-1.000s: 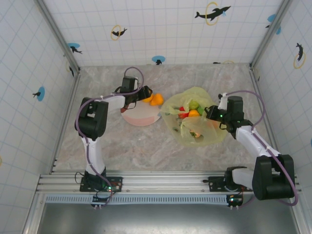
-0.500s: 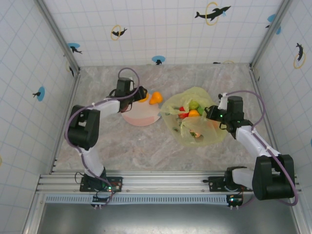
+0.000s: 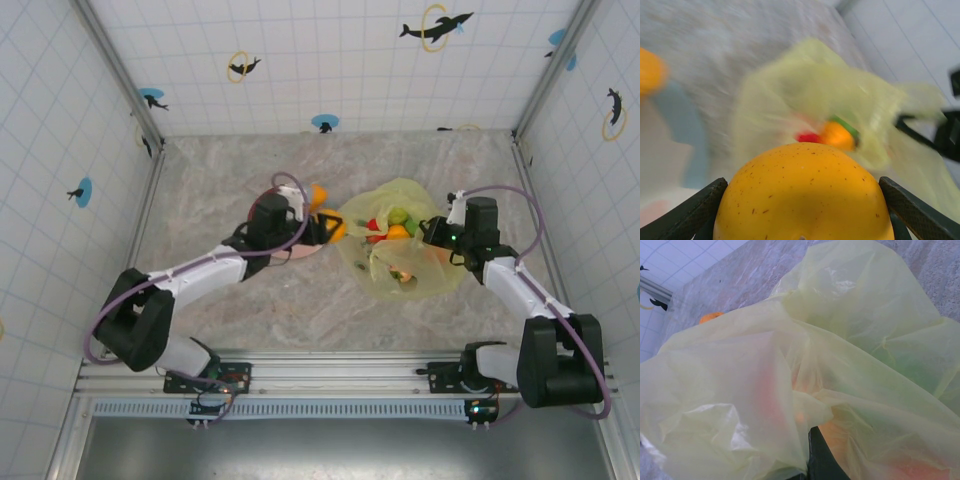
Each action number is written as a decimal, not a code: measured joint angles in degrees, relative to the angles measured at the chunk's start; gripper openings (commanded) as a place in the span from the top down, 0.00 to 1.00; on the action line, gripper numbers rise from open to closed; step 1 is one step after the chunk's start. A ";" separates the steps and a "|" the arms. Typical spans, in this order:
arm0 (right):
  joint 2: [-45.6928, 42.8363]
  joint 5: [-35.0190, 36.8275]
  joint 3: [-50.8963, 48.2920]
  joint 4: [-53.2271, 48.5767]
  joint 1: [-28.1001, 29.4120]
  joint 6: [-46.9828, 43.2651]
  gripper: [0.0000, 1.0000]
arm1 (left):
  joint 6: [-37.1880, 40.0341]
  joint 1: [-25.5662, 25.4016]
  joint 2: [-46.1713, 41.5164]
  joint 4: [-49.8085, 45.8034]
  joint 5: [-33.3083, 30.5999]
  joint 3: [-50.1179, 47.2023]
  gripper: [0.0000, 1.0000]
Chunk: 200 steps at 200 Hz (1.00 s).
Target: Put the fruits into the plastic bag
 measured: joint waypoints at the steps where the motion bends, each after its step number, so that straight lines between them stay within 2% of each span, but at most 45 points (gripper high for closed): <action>1: 0.00 0.00 0.02 0.00 0.00 0.02 1.00 | 0.07 -0.24 0.02 0.02 0.09 0.00 0.27; 23: 0.00 -0.02 0.02 0.00 0.00 0.13 1.00 | 1.03 -5.07 1.49 1.38 1.05 -0.02 0.27; 69: -0.07 0.00 0.00 0.00 0.02 0.46 1.00 | 2.69 -9.62 11.28 1.73 3.26 4.02 0.28; 156: -3.87 0.00 0.02 -0.46 0.55 0.92 1.00 | 3.28 -12.17 23.26 2.51 6.29 18.51 0.28; 200: -5.22 -0.52 0.04 -0.37 0.55 2.38 1.00 | 1.31 -13.33 27.63 5.70 6.54 22.29 0.28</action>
